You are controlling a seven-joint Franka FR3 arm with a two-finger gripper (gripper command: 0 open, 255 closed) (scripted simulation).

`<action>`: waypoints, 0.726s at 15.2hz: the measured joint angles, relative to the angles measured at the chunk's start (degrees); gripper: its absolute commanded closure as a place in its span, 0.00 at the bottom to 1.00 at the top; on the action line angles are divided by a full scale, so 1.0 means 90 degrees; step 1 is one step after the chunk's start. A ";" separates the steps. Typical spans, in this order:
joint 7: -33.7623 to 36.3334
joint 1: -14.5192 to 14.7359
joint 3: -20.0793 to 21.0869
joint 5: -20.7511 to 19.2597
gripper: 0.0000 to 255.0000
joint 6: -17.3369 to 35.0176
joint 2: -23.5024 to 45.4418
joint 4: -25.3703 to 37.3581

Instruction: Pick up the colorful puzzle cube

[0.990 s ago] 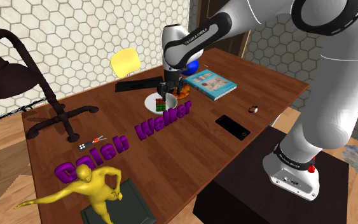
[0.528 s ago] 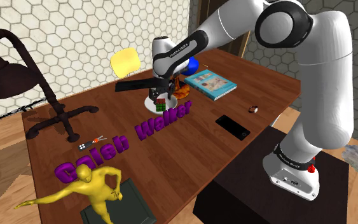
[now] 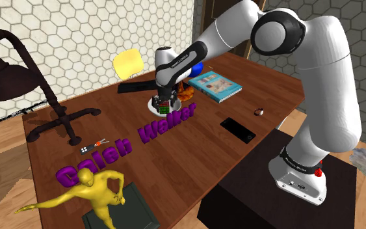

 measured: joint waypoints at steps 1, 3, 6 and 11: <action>0.0002 0.0003 -0.0001 -0.0001 1.00 0.0018 0.0022 0.0005; 0.0004 0.0005 -0.0001 -0.0002 1.00 0.0027 0.0034 0.0013; 0.0007 0.0006 -0.0002 -0.0002 1.00 0.0026 0.0033 0.0013; 0.0005 0.0004 -0.0001 -0.0001 1.00 0.0029 0.0034 0.0013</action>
